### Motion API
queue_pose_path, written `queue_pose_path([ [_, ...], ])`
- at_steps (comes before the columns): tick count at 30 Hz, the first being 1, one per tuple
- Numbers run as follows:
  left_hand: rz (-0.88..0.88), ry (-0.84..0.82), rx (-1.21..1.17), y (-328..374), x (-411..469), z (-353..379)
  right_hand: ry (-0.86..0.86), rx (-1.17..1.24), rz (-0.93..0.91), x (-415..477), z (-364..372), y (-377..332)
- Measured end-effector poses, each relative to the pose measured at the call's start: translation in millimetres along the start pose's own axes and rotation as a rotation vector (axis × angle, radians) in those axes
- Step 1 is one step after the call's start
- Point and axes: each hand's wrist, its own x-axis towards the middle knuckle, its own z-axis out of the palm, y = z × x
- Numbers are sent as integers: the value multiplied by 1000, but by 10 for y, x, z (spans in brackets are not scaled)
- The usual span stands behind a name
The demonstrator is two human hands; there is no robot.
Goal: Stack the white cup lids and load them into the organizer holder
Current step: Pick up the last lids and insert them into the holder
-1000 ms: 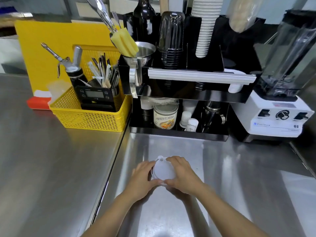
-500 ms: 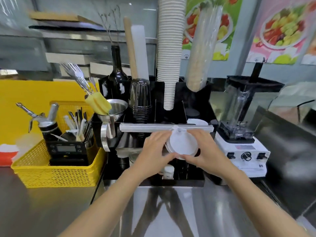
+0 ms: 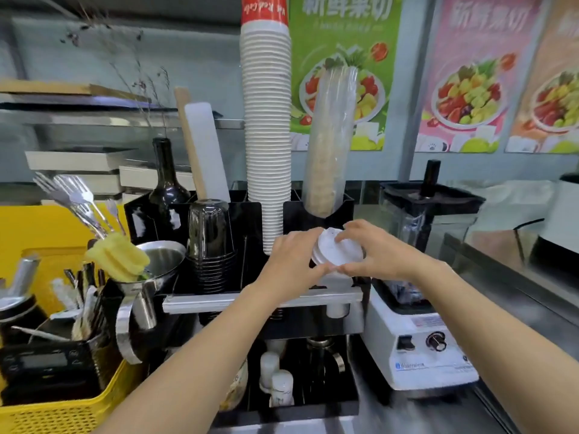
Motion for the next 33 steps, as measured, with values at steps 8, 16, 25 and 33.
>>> queue_pose_path([
  [8,-56,-200,199,-204,125,230,-219,-218,41,337,115,125],
  [16,1,-317,361,-305,176,410,-377,-246,94,402,213,164],
  [25,63,-268,466,-322,128,440,-402,-199,73,383,230,177],
  [33,91,-189,551,-319,92,463,-430,-278,142,513,300,120],
])
